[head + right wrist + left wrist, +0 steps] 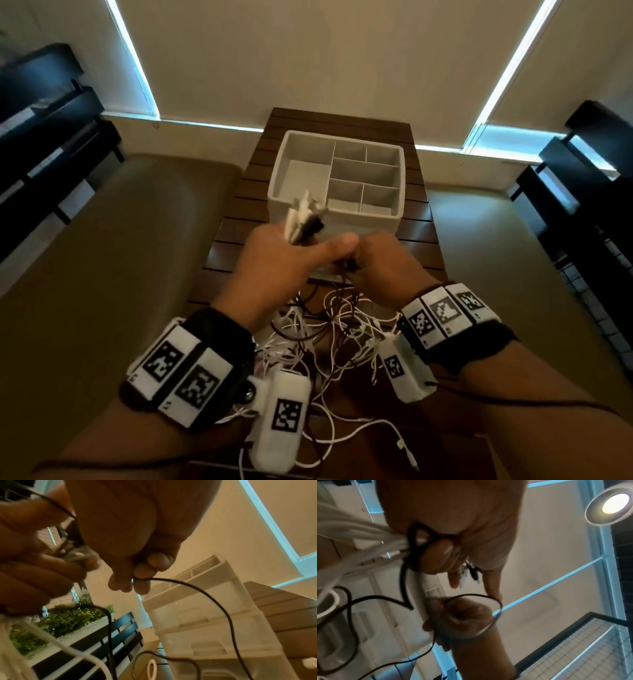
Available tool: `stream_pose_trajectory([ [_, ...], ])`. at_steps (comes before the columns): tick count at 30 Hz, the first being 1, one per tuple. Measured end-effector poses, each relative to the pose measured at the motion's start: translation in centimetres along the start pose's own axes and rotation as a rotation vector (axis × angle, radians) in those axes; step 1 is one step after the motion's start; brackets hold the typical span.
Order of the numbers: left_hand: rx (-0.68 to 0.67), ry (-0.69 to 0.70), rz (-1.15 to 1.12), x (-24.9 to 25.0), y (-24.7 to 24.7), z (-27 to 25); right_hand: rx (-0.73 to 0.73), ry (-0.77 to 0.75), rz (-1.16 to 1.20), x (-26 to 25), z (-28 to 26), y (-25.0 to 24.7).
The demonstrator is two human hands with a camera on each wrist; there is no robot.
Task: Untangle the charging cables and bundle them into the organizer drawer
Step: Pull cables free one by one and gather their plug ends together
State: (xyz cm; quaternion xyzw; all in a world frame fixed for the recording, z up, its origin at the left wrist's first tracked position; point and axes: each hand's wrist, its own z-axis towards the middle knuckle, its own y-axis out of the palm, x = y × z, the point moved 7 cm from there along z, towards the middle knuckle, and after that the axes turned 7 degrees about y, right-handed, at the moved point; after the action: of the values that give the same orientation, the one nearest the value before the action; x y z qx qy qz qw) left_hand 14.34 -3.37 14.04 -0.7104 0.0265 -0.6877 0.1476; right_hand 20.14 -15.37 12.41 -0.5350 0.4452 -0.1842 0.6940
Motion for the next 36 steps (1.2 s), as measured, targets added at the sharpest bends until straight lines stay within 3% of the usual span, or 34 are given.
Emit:
stream_pose_trajectory([
  [2,-0.124,-0.056,0.085,-0.5,1.1,-0.1,-0.02,0.015,-0.118,-0.1,0.4,0.2],
  [4,-0.136,-0.013,0.224,-0.2,0.9,0.0,0.036,0.014,-0.053,0.2,0.3,-0.3],
  [6,-0.045,0.031,0.285,0.6,-0.5,0.1,0.05,0.028,0.086,1.1,0.2,-0.3],
  [10,0.207,0.157,0.336,3.5,-5.0,0.0,-0.118,0.219,0.122,5.8,-0.3,2.8],
  [13,0.341,0.174,0.545,3.8,-8.3,0.2,-0.022,0.393,0.293,9.3,-1.1,2.9],
  [16,0.371,0.113,0.728,2.4,-9.7,0.4,0.083,0.426,0.441,9.1,-1.2,1.5],
  [19,0.36,0.188,0.592,2.8,-8.0,-0.1,0.005,0.375,0.464,6.8,-0.7,1.1],
  [22,0.172,0.242,0.306,3.2,-3.2,-0.5,-0.092,0.205,0.285,3.5,-0.2,0.9],
  [25,0.005,0.215,0.359,1.2,0.3,0.6,-0.046,0.096,0.309,1.2,-0.1,-0.3],
  [28,0.0,0.127,0.328,-0.9,0.7,1.6,0.001,0.09,0.318,1.4,-0.2,-0.9],
  [32,-0.048,0.14,0.331,-1.0,1.2,1.5,0.004,0.099,0.351,2.3,-0.4,-0.1],
  [36,0.087,0.183,0.311,0.5,-0.5,1.4,-0.078,0.163,0.373,3.9,-0.3,1.1],
])
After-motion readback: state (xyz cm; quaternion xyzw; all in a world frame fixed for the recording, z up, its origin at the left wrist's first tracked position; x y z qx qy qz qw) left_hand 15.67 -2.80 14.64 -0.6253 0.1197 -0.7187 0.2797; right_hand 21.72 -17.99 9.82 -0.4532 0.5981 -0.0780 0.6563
